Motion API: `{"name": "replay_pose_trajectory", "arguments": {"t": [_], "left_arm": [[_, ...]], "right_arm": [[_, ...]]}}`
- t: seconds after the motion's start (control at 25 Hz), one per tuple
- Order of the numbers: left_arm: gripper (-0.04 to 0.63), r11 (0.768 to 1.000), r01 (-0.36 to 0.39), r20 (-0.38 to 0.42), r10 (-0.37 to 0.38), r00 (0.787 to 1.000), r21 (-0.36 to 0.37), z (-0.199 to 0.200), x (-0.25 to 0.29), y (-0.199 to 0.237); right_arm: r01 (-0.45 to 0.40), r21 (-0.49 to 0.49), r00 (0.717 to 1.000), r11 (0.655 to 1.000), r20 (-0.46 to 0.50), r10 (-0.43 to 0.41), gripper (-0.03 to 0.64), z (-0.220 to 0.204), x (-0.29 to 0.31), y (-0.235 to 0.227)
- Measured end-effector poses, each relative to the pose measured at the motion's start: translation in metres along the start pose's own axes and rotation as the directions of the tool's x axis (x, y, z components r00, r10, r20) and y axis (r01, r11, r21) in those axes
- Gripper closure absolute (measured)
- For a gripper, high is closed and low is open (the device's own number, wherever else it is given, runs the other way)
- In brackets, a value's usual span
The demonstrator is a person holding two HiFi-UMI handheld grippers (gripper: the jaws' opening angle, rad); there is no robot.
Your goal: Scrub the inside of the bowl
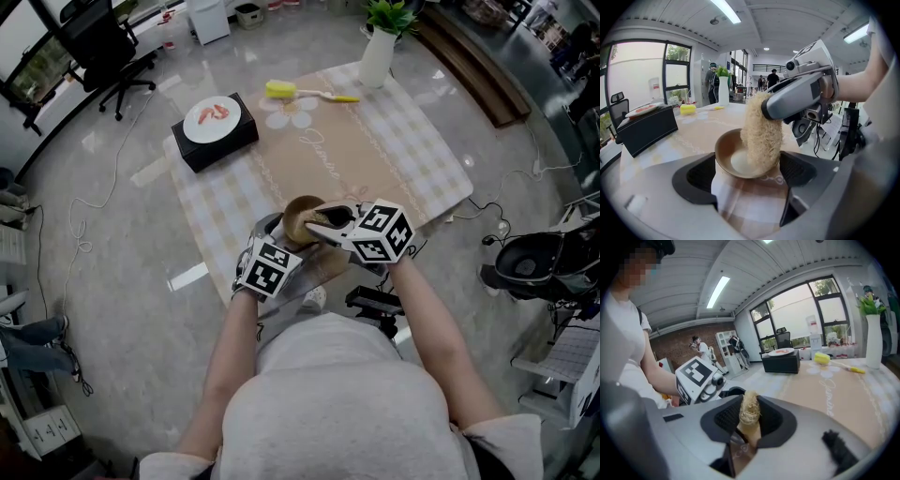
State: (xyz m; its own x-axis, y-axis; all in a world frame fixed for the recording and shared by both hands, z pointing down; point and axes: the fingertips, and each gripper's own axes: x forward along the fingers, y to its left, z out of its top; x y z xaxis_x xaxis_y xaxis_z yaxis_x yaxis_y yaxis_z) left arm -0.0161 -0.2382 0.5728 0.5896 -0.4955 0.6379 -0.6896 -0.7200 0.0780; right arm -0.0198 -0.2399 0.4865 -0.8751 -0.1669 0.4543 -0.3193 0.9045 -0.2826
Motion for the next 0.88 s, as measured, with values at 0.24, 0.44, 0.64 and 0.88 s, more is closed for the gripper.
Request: {"name": "replay_pose_trajectory", "arguments": {"t": [0.24,0.44,0.64,0.88], "left_arm": [[0.156,1.000,0.001,0.004,-0.001,1.000,-0.004,-0.003,0.003,0.000],[0.158,1.000,0.006,-0.006,-0.006,1.000,0.007,0.000,0.000,-0.001],[0.156,1.000,0.013,-0.011,-0.013,1.000,0.001,-0.002,0.001,-0.001],[0.156,1.000,0.016,-0.006,-0.016,1.000,0.012,0.001,0.000,-0.001]], "right_arm": [[0.009,-0.002,1.000,1.000,0.024,-0.008,0.523,0.006,0.019,0.001],[0.086,-0.021,0.996,0.996,0.041,-0.085,0.523,0.017,0.028,-0.012],[0.175,-0.048,0.984,0.983,0.010,-0.175,0.523,0.019,0.031,-0.029],[0.241,-0.032,0.971,0.970,0.014,-0.240,0.524,0.016,0.027,-0.047]]}}
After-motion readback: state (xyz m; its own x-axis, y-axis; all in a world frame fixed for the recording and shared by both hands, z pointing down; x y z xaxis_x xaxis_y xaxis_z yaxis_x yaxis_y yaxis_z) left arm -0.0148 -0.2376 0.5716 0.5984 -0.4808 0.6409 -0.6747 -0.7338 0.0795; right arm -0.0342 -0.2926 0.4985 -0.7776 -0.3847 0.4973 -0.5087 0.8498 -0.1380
